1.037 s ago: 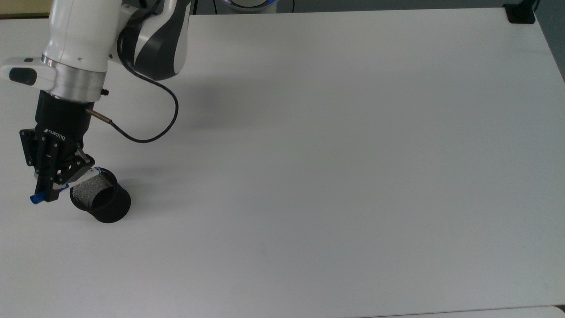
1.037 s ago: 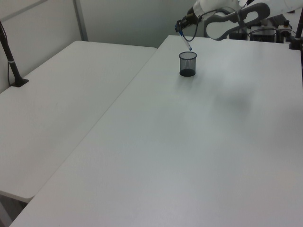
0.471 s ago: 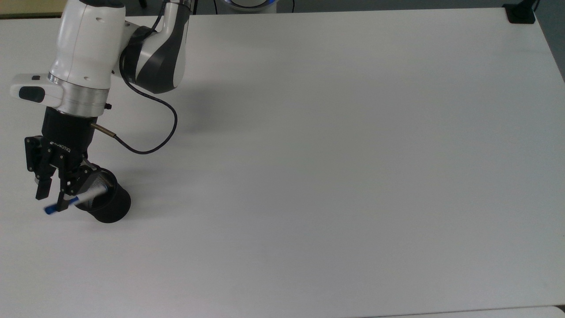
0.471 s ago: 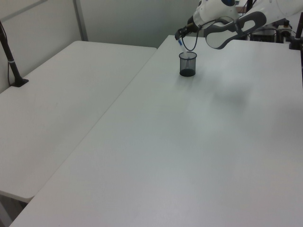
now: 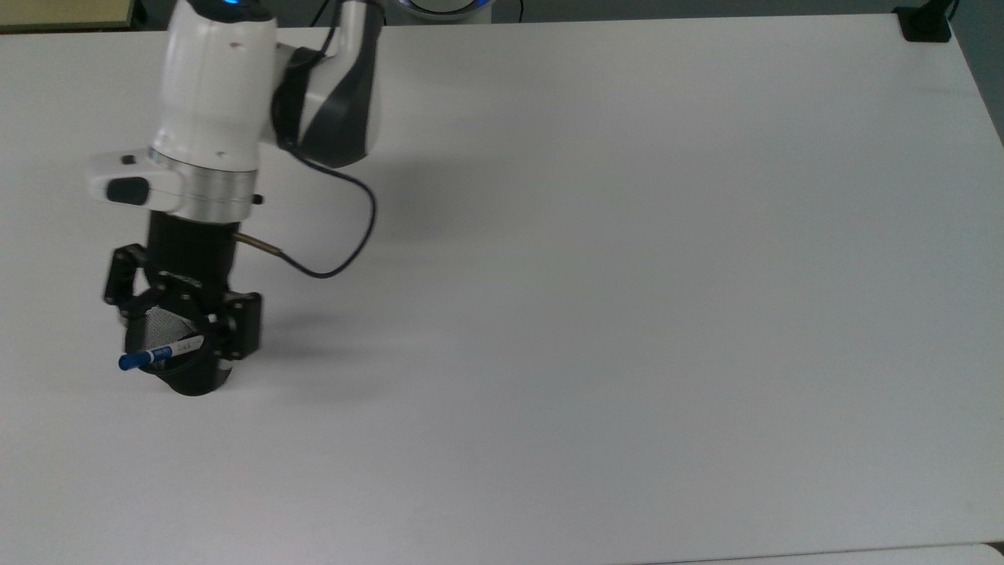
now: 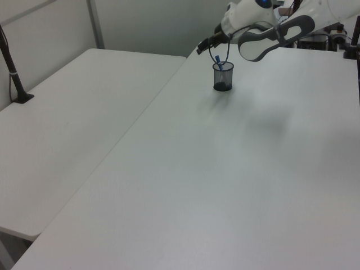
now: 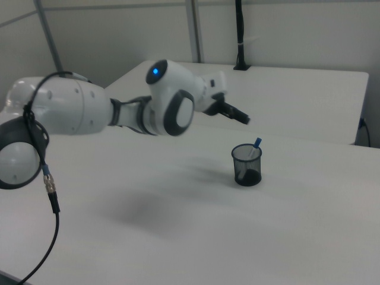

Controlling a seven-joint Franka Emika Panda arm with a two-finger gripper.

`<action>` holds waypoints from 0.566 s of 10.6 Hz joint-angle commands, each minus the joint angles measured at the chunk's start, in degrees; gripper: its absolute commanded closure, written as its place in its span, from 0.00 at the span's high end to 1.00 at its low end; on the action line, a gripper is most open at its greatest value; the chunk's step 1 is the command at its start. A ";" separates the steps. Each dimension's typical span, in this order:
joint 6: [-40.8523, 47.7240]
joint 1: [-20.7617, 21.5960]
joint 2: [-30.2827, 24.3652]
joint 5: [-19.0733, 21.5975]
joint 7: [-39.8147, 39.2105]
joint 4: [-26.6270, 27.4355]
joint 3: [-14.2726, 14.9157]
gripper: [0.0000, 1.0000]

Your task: Insert the marker

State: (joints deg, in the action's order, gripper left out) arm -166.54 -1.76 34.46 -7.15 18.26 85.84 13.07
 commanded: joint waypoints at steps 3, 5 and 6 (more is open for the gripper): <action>37.00 13.95 -13.78 0.99 0.63 1.88 -0.06 1.00; 49.24 16.43 -18.44 2.75 0.54 1.88 -0.15 1.00; 54.08 16.35 -20.64 3.28 0.37 1.88 -1.02 1.00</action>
State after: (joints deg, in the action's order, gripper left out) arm -121.46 14.04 19.84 -5.71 18.72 85.02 12.58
